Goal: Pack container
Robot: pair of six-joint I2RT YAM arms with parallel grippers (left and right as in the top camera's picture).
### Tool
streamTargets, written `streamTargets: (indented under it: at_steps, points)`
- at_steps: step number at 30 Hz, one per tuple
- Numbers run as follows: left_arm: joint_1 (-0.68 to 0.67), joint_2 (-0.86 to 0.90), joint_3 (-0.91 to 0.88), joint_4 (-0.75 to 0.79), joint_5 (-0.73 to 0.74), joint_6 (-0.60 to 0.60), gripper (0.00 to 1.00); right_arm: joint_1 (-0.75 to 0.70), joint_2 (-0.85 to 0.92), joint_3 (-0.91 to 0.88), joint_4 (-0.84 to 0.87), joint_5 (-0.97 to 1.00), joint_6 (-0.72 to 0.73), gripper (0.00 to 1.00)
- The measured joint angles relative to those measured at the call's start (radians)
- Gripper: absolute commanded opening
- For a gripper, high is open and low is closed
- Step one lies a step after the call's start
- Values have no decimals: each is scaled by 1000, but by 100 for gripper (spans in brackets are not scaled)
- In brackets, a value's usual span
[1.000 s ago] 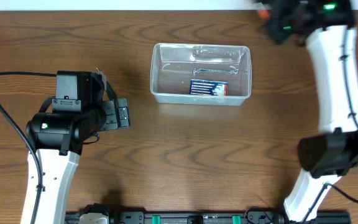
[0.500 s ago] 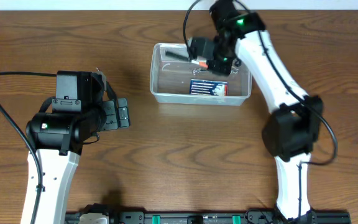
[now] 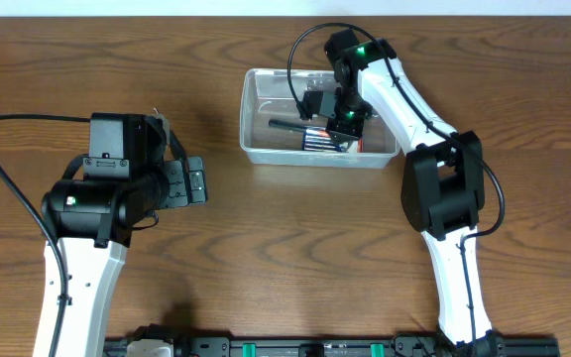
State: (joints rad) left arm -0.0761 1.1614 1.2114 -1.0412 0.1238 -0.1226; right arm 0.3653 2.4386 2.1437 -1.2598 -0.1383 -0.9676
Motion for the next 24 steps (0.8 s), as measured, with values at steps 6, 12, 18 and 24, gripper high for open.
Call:
streamTargets:
  at_steps: [6, 12, 18, 24]
  points:
    - [0, 0, 0, -2, 0, 0, 98, 0, 0, 0, 2, 21, 10, 50]
    - [0, 0, 0, -3, 0, 0, 98, 0, -55, 28, 3, 43, 37, 56]
    - [0, 0, 16, -69, -1, 16, 98, -26, -333, 114, 94, 43, 169, 85]
    - [17, 30, 192, -87, -80, -18, 99, -266, -637, 185, 123, 8, 464, 99]
